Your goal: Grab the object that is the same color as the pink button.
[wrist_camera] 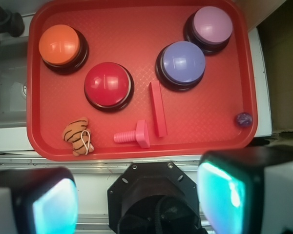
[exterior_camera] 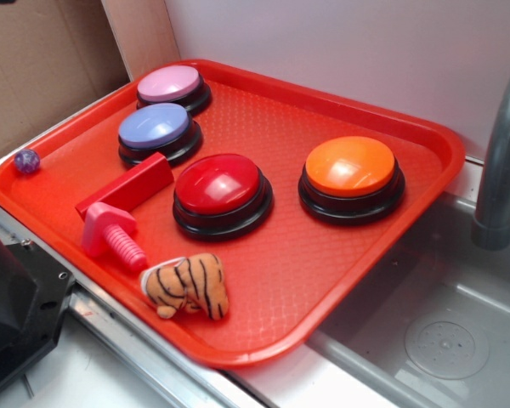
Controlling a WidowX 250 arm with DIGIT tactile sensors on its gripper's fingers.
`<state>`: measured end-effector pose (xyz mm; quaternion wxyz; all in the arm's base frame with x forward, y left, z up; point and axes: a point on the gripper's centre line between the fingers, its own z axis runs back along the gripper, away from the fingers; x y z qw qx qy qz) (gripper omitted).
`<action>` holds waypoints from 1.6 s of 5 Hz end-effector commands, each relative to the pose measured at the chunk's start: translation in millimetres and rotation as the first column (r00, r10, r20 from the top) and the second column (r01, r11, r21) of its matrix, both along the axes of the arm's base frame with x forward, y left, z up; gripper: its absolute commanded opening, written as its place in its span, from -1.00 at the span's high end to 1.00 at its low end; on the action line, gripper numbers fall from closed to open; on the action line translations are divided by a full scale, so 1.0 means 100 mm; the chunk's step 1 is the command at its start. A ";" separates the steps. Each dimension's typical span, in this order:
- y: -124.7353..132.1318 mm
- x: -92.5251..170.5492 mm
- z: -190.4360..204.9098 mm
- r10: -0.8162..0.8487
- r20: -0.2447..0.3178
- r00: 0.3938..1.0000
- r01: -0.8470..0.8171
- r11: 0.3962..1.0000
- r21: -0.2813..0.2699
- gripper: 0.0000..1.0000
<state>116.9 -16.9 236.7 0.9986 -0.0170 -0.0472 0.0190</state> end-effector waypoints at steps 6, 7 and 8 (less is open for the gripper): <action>-0.07 0.19 -1.28 0.132 -0.016 0.991 -0.131 0.990 0.052 -1.00; 0.00 0.23 -1.61 0.178 -0.060 0.982 -0.173 0.982 0.078 -1.00; 0.02 0.23 -1.80 0.238 -0.077 0.968 -0.229 0.967 0.111 -1.00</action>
